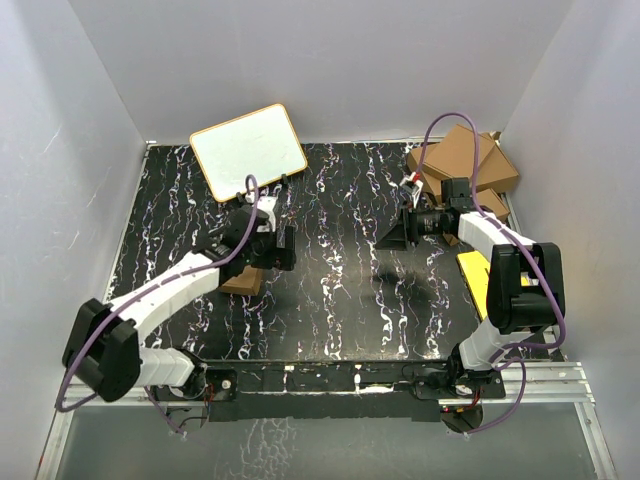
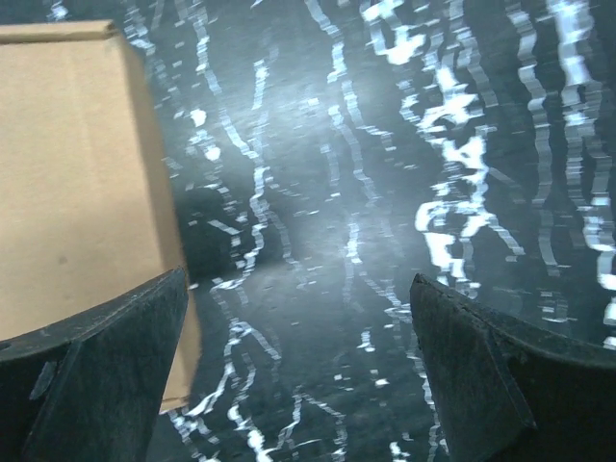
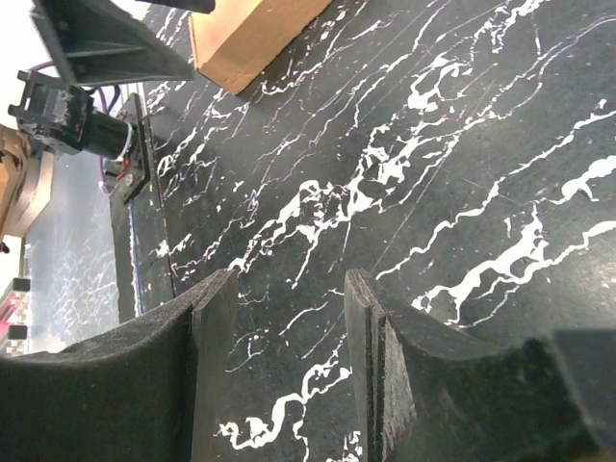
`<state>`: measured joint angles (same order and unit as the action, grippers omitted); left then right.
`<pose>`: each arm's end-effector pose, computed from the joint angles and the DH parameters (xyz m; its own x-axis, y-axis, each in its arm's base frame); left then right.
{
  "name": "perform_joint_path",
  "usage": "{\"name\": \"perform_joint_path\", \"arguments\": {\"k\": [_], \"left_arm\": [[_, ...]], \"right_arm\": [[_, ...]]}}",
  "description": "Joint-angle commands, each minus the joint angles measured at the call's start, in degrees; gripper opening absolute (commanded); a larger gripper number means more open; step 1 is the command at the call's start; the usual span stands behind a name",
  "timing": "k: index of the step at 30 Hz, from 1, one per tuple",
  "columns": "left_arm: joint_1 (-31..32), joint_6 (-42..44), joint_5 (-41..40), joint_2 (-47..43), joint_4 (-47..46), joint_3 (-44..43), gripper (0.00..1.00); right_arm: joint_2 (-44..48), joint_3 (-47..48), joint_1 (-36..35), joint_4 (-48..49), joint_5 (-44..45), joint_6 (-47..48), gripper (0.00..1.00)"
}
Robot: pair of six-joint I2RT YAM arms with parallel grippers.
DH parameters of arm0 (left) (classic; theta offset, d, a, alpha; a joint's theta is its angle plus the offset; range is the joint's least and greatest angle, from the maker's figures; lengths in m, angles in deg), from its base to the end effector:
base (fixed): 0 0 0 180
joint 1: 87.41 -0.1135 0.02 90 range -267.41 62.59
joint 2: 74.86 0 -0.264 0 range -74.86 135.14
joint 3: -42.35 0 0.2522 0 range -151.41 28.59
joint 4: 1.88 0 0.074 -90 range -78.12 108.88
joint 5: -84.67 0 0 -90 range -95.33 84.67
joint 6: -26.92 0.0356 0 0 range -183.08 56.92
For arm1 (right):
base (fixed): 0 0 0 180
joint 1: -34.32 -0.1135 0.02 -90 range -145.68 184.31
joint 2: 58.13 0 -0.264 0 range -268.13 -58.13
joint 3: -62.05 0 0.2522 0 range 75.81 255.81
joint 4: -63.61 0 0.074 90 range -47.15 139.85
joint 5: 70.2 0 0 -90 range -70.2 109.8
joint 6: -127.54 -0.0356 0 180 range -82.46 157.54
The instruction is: Fold the paper box
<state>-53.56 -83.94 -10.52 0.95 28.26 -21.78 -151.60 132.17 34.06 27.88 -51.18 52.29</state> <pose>0.2375 -0.1554 0.2454 -0.6951 0.0392 -0.7179 0.2689 0.9402 -0.2090 0.3114 0.0351 0.2036 -0.7055 -0.0862 -0.7034 -0.6896 0.3120 0.6535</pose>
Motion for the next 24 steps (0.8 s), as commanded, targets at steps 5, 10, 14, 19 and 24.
{"name": "perform_joint_path", "arguments": {"k": [5,10,14,19,24], "left_arm": [[-2.6,-9.0,15.8,-10.8,-21.0,8.0,0.97],[-7.7,-11.9,22.0,-12.9,-24.2,8.4,0.97],[-11.8,-14.5,26.2,-15.2,-26.7,7.7,0.97],[-13.8,-14.6,26.5,-17.3,-22.8,1.5,0.97],[-14.0,-11.8,24.3,-17.5,-14.7,-8.2,0.97]], "right_arm": [[6.0,3.5,3.8,-1.5,5.7,6.2,0.55],[10.0,6.5,5.2,-5.8,12.4,10.7,0.63],[13.3,12.3,7.9,-11.0,16.6,14.7,0.76],[18.3,20.2,14.2,-11.1,16.1,8.6,0.99],[21.5,26.2,17.4,-8.1,16.1,-4.1,0.99]]}}
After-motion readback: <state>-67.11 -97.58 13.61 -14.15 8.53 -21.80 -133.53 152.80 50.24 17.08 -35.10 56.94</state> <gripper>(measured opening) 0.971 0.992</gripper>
